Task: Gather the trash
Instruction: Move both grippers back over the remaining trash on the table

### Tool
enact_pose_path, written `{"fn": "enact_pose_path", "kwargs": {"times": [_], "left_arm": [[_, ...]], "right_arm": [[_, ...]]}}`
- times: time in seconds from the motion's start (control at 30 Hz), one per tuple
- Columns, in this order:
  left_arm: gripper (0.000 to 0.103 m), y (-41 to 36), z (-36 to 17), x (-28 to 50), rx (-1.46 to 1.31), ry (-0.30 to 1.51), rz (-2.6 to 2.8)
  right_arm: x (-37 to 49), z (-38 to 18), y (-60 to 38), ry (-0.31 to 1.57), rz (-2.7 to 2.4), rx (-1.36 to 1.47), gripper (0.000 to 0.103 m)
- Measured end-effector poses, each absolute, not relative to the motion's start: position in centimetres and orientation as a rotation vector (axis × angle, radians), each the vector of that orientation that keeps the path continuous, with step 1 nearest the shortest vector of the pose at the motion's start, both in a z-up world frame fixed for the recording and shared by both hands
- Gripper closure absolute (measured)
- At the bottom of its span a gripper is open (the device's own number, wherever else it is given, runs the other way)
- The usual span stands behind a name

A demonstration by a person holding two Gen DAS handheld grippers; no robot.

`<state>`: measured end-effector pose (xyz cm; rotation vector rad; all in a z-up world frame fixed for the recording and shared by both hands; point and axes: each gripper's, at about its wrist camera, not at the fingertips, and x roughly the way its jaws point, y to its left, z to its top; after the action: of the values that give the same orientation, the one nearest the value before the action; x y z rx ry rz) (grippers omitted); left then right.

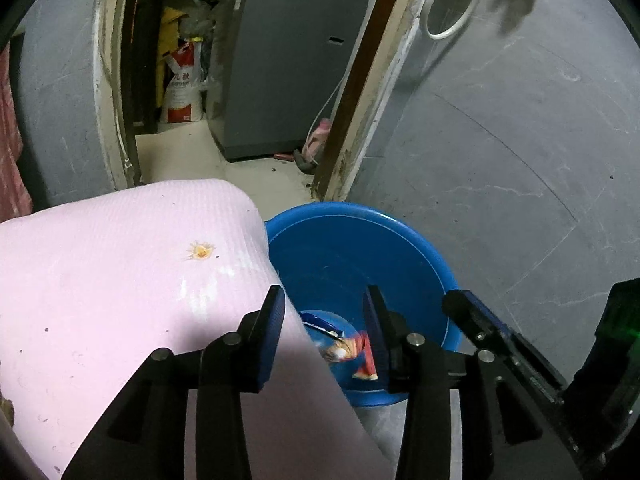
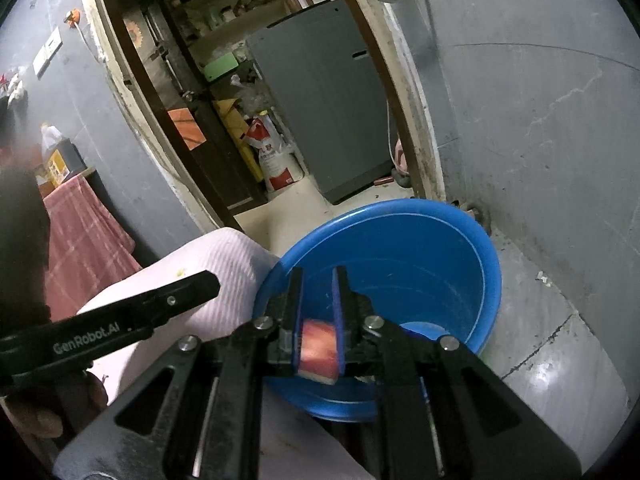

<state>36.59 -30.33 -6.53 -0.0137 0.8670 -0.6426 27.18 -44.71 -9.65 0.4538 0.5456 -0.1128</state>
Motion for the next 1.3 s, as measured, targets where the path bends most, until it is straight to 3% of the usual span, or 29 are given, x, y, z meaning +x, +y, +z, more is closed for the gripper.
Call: {"fn": "enact_pose_path", "kwargs": {"times": [0.23,0.33,0.6,0.73,0.9,1.0,1.3], "left_arm": [[0.067,-27.8,-4.2,35.3,-0.07,0.804,-0.633],[0.059,-25.7,-2.4,34.4,-0.114,0.75,-0.617],[0.039,-19.0,2.4,31.9,-0.176,0.599,-0.509],[0.021,-15.6,4.3,30.2,-0.175,0.519,-0.441],[0.01,-12.2,5.9,27.4,-0.156,0.424,-0.36],[0.008,-10.6,6.1,26.0,-0.151,0.383,-0.319],[0.002,-5.9,5.8,22.7,-0.12,0.312,-0.199]], "right_arm": [[25.8,-6.6,-44.0,0.485,-0.11,0.405,0.076],[25.1,-4.7,-43.0,0.453,-0.099,0.374,0.07],[23.5,-0.1,-38.7,0.361,-0.065,0.274,0.036],[22.8,1.6,-36.2,0.32,-0.032,0.248,0.023],[22.3,3.0,-33.5,0.281,0.009,0.229,0.006],[22.1,3.4,-32.1,0.266,0.033,0.227,0.0],[20.8,4.3,-26.9,0.178,0.134,0.198,0.0]]}}
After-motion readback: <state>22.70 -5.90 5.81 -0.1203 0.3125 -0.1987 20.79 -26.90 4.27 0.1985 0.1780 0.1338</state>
